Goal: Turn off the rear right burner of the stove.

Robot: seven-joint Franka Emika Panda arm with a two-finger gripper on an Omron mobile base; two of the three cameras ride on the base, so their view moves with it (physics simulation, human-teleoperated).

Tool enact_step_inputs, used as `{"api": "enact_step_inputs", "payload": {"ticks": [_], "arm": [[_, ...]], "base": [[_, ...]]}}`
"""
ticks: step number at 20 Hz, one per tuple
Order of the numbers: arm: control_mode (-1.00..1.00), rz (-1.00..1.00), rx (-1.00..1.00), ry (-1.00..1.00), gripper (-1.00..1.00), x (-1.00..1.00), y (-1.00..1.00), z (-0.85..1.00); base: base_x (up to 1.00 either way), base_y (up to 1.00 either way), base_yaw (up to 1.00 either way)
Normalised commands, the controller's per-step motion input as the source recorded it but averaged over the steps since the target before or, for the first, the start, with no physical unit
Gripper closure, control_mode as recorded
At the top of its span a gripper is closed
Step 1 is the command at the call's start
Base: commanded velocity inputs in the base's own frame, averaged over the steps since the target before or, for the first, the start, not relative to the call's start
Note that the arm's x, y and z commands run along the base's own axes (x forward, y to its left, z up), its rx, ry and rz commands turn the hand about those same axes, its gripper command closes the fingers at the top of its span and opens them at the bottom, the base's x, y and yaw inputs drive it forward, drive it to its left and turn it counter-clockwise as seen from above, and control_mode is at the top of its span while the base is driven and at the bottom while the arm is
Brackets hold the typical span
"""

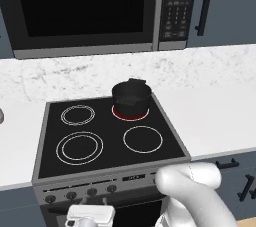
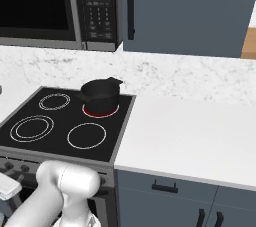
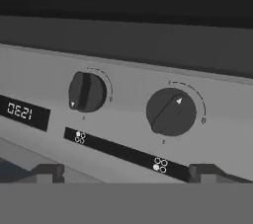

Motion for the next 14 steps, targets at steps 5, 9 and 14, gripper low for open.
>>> {"api": "enact_step_inputs", "payload": {"ticks": [5, 9, 14], "arm": [[-1.0, 0.0, 0.27, -0.04, -1.0, 0.01, -0.04, -0.18], [-1.0, 0.0, 0.27, -0.03, -1.0, 0.08, 0.01, 0.0], [-1.0, 0.0, 0.31, 0.0, -1.0, 0.08, 0.04, -0.06]], "base": [[0.0, 0.0, 0.0], [0.0, 0.0, 0.0], [0.0, 0.0, 0.0]]}}
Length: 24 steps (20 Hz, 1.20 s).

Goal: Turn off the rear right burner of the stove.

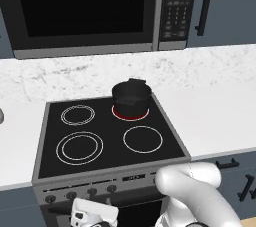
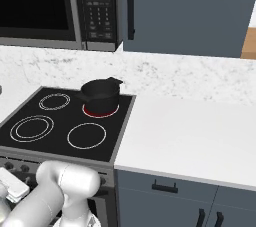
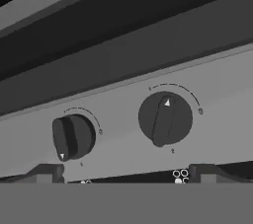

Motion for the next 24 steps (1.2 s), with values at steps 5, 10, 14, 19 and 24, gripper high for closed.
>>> {"api": "enact_step_inputs", "payload": {"ticks": [5, 10, 14, 19, 24], "arm": [[-1.0, 0.0, 0.29, 0.0, -1.0, 0.02, 0.07, -0.18], [-1.0, 0.0, 0.06, -0.01, -1.0, 0.2, 0.3, -0.07], [-1.0, 0.0, 0.0, 0.0, -1.0, 0.13, 0.07, 0.0], [-1.0, 0.0, -0.02, 0.0, -1.0, 0.02, 0.07, -0.09], [-1.0, 0.0, -0.01, 0.0, -1.0, 0.05, 0.02, -0.05]], "base": [[0.0, 0.0, 0.0], [0.0, 0.0, 0.0], [0.0, 0.0, 0.0], [0.0, 0.0, 0.0], [0.0, 0.0, 0.0]]}}
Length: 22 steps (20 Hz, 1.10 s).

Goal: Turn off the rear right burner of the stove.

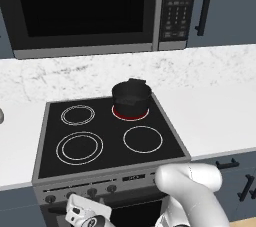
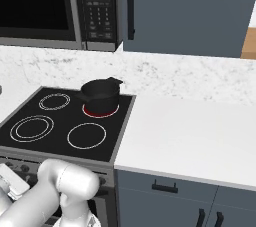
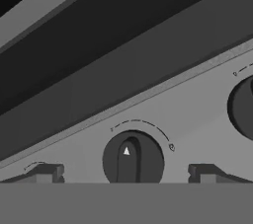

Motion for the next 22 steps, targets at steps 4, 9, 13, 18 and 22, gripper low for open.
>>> {"api": "enact_step_inputs", "payload": {"ticks": [4, 9, 13, 18, 22], "arm": [[-1.0, 0.0, 0.0, 0.0, 1.0, 0.0, 0.0, 0.0], [-1.0, 0.0, 0.0, 0.0, 1.0, 0.0, 0.0, 0.0], [-1.0, 0.0, 0.04, 0.0, 1.0, 0.0, 0.0, 0.0], [-1.0, 0.0, 0.1, 0.0, 1.0, 0.12, -0.03, 0.0], [-1.0, -0.05, 0.24, 0.0, 1.0, 0.35, -0.21, 0.0]], "base": [[0.0, 0.0, 0.0], [0.0, 0.0, 0.0], [0.0, 0.0, 0.0], [0.0, 0.0, 0.0], [0.0, 0.0, 0.0]]}}
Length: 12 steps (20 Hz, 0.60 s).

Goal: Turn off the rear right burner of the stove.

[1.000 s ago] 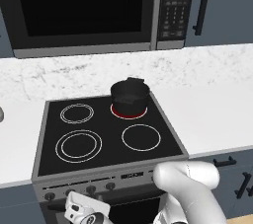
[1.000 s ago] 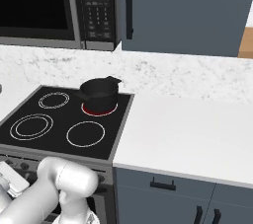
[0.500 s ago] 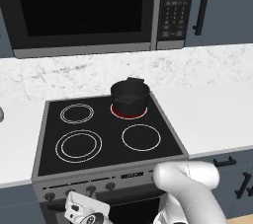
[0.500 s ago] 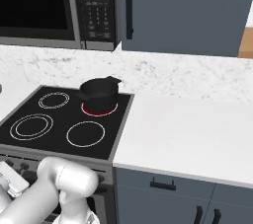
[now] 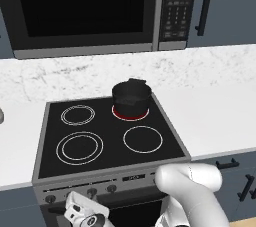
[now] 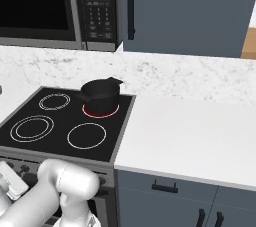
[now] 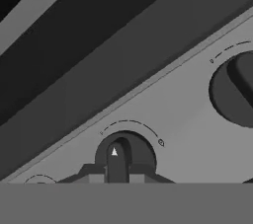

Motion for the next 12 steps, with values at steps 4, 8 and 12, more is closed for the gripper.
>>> {"api": "enact_step_inputs", "payload": {"ticks": [4, 8, 12], "arm": [[-1.0, -0.13, 0.39, 0.0, 1.0, 0.42, -0.38, 0.0], [-1.0, -0.16, 0.48, -0.01, 1.0, 0.45, -0.44, 0.0], [-1.0, -0.18, 0.57, -0.05, 1.0, 0.48, -0.38, 0.0]], "base": [[0.0, 0.0, 0.0], [0.0, 0.0, 0.0], [0.0, 0.0, 0.0]]}}
